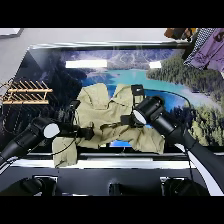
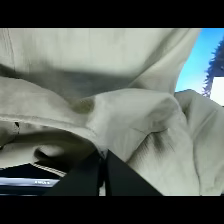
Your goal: Fold the clothes and pants, and hang the long-sleeved shirts on hangers.
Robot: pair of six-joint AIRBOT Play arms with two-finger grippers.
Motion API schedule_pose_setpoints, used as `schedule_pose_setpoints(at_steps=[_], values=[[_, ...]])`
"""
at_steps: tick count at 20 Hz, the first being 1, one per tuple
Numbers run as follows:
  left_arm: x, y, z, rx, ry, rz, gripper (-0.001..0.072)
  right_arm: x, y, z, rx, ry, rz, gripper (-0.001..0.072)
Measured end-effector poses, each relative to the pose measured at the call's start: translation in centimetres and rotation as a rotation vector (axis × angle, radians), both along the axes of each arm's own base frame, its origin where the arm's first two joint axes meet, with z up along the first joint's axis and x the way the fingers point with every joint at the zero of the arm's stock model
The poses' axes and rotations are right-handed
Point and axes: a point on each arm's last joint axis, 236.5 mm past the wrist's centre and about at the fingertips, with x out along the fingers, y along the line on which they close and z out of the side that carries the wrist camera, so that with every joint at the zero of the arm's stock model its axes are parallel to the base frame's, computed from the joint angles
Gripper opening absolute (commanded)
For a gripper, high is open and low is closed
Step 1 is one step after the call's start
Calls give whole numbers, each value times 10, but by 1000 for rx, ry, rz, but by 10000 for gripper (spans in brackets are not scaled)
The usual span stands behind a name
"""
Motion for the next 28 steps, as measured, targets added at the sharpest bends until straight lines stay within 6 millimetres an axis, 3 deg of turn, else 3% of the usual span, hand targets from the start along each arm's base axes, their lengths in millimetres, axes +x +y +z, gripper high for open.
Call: schedule_pose_setpoints(at_steps=[5,9,20,21,23,26,28], values=[[22,-24,0,-46,-68,31,621,-2,-2,3,-3,9,-21,22],[22,-39,-18,-25,-57,-5,621,-1,-1,4,8,2,-39,22],[46,-43,-63,42,-73,52,597,1,2,5,24,-5,-54,23],[49,-44,-66,41,-73,62,507,1,2,5,24,-5,-55,23],[52,-46,-71,41,-66,80,24,1,2,5,26,-6,-61,23],[57,-47,-68,47,-59,87,19,1,1,5,24,-3,-62,22],[61,-41,-56,63,-50,83,18,-2,-3,4,7,9,-65,22]])
